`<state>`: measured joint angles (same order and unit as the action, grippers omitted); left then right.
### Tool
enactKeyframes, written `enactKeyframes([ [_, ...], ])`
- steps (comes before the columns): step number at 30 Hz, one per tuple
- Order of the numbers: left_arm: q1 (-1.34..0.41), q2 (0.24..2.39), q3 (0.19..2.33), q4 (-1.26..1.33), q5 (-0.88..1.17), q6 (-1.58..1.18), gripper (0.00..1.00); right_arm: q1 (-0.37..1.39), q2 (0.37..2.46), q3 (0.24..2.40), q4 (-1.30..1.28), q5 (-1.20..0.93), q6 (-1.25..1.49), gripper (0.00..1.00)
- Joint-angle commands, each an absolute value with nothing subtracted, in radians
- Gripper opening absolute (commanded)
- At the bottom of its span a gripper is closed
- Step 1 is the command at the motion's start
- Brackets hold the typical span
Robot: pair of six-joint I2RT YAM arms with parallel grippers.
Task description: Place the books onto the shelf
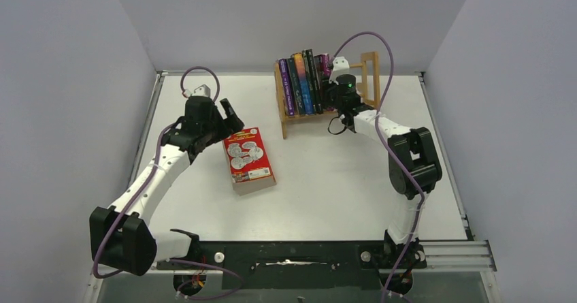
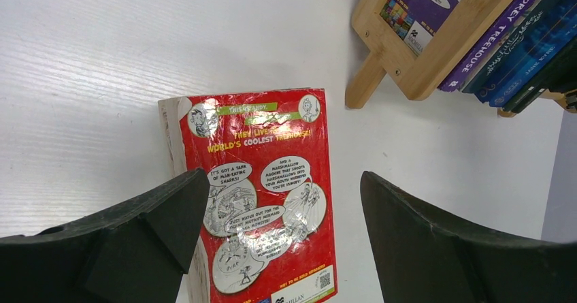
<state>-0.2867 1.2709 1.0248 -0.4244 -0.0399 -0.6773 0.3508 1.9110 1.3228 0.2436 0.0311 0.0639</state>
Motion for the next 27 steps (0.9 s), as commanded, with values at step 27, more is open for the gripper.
enactKeyframes([
  [27, -0.290, 1.257, 0.988, -0.451, -0.071, -0.704, 0.82, 0.560, 1.372, 1.146, 0.023, -0.327, 0.414, 0.61],
])
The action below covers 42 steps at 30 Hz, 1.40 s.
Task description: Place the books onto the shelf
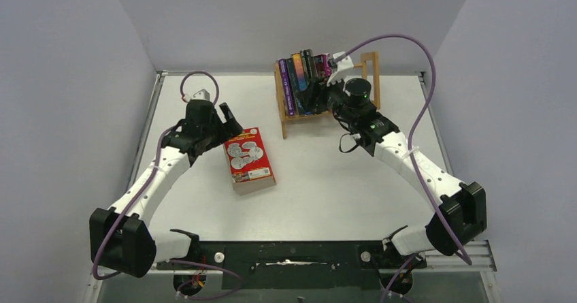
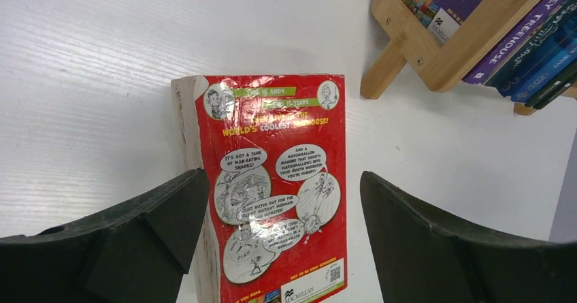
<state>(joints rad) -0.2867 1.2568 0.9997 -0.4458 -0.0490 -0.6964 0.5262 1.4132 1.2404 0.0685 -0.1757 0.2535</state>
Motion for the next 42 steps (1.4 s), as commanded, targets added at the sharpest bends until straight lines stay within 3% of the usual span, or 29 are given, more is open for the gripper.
enactKeyframes([
  [1, -0.289, 1.260, 0.983, -0.452, -0.070, -0.704, 0.82, 0.566, 1.367, 1.114, 0.047, -0.350, 0.450, 0.61],
  [12, -0.296, 1.280, 0.940, -0.448, -0.077, -0.714, 0.82, 0.641, 1.404, 0.959, 0.201, -0.457, 0.674, 0.64],
  [29, -0.322, 1.339, 0.933, -0.403, -0.054, -0.719, 0.82, 0.660, 1.641, 0.927, 0.395, -0.641, 0.867, 0.65],
  [42, -0.397, 1.396, 0.973, -0.367, -0.049, -0.742, 0.82, 0.661, 1.736, 0.894, 0.468, -0.663, 0.920, 0.65],
])
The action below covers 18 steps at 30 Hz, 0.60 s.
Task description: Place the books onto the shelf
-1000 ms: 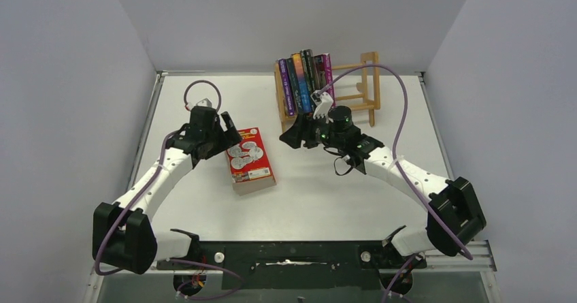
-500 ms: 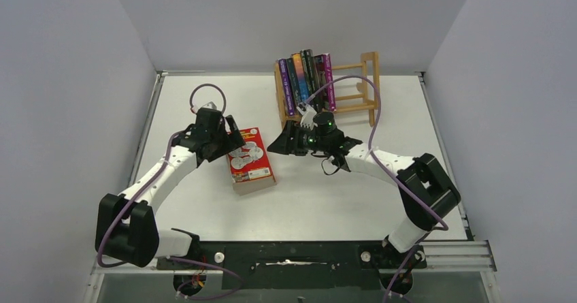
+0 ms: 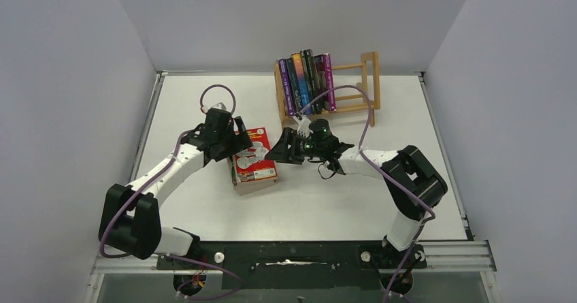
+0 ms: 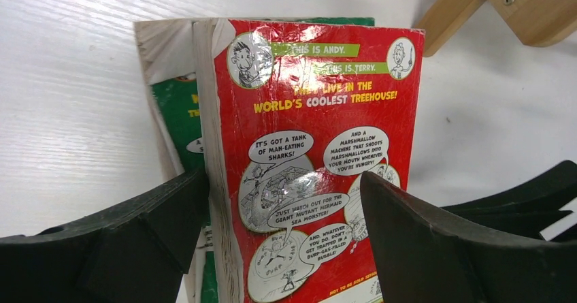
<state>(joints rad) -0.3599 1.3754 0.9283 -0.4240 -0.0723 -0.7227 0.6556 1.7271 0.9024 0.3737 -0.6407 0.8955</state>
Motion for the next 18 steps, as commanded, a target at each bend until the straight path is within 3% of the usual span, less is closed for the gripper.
enactKeyframes([
  [1, -0.405, 1.399, 0.975, -0.364, -0.050, -0.744, 0.82, 0.661, 1.743, 0.892, 0.470, -0.663, 0.922, 0.65],
  [18, -0.470, 1.450, 0.983, -0.328, -0.037, -0.770, 0.82, 0.661, 1.843, 0.836, 0.677, -0.703, 1.013, 0.66],
])
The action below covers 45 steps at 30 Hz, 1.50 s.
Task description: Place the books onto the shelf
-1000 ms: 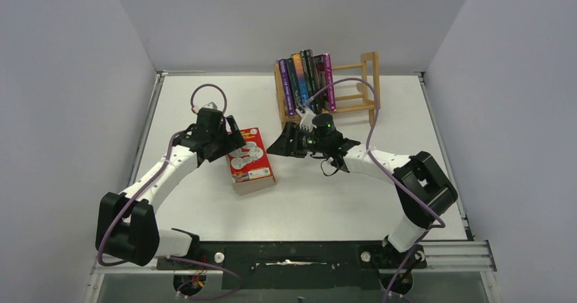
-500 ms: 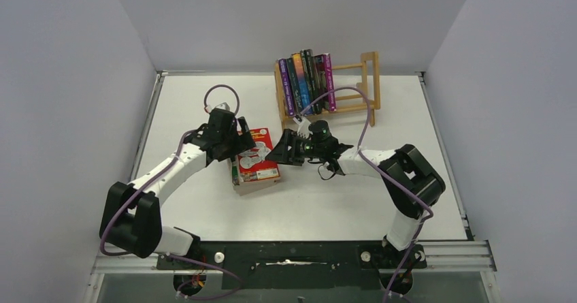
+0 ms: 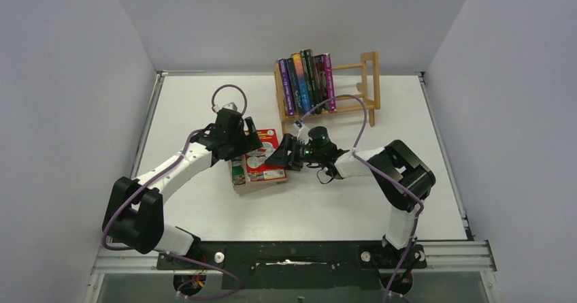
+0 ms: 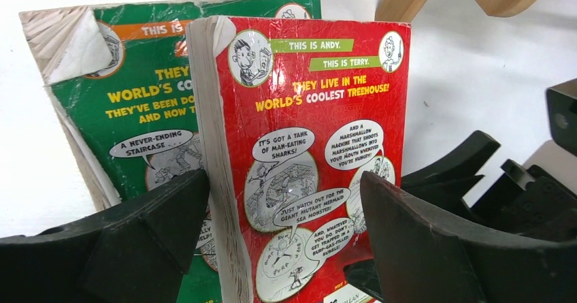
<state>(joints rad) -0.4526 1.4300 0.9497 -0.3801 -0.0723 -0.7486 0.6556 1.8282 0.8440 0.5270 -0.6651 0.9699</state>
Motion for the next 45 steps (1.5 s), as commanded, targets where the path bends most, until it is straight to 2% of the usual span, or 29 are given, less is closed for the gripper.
enactKeyframes([
  [1, -0.472, 1.452, 0.983, -0.324, -0.036, -0.771, 0.82, 0.661, 1.849, 0.834, 0.690, -0.705, 1.022, 0.66],
  [6, -0.478, 1.463, 0.983, -0.315, -0.032, -0.772, 0.82, 0.661, 1.859, 0.821, 0.750, -0.705, 1.046, 0.63],
  [19, -0.509, 1.459, 0.956, -0.190, 0.028, -0.783, 0.82, 0.658, 1.782, 0.796, 0.736, -0.670, 1.027, 0.38],
  [25, -0.517, 1.438, 0.980, -0.196, 0.022, -0.766, 0.82, 0.654, 1.657, 0.796, 0.601, -0.623, 0.942, 0.08],
  [27, -0.511, 1.436, 1.021, -0.274, -0.043, -0.733, 0.82, 0.651, 1.599, 0.815, 0.518, -0.600, 0.888, 0.02],
  [31, -0.456, 1.428, 1.116, -0.443, -0.228, -0.637, 0.82, 0.638, 1.474, 0.913, 0.280, -0.525, 0.725, 0.00],
  [33, -0.392, 1.394, 1.129, -0.461, -0.252, -0.615, 0.82, 0.626, 1.425, 0.990, 0.159, -0.469, 0.633, 0.00],
  [37, -0.283, 1.313, 1.117, -0.436, -0.197, -0.604, 0.82, 0.590, 1.351, 1.148, -0.018, -0.361, 0.470, 0.00],
  [41, -0.278, 1.277, 1.097, -0.409, -0.145, -0.618, 0.82, 0.532, 1.317, 1.292, -0.114, -0.213, 0.323, 0.00],
  [45, -0.278, 1.275, 1.051, -0.381, -0.095, -0.650, 0.82, 0.515, 1.316, 1.387, -0.129, 0.075, 0.168, 0.00],
])
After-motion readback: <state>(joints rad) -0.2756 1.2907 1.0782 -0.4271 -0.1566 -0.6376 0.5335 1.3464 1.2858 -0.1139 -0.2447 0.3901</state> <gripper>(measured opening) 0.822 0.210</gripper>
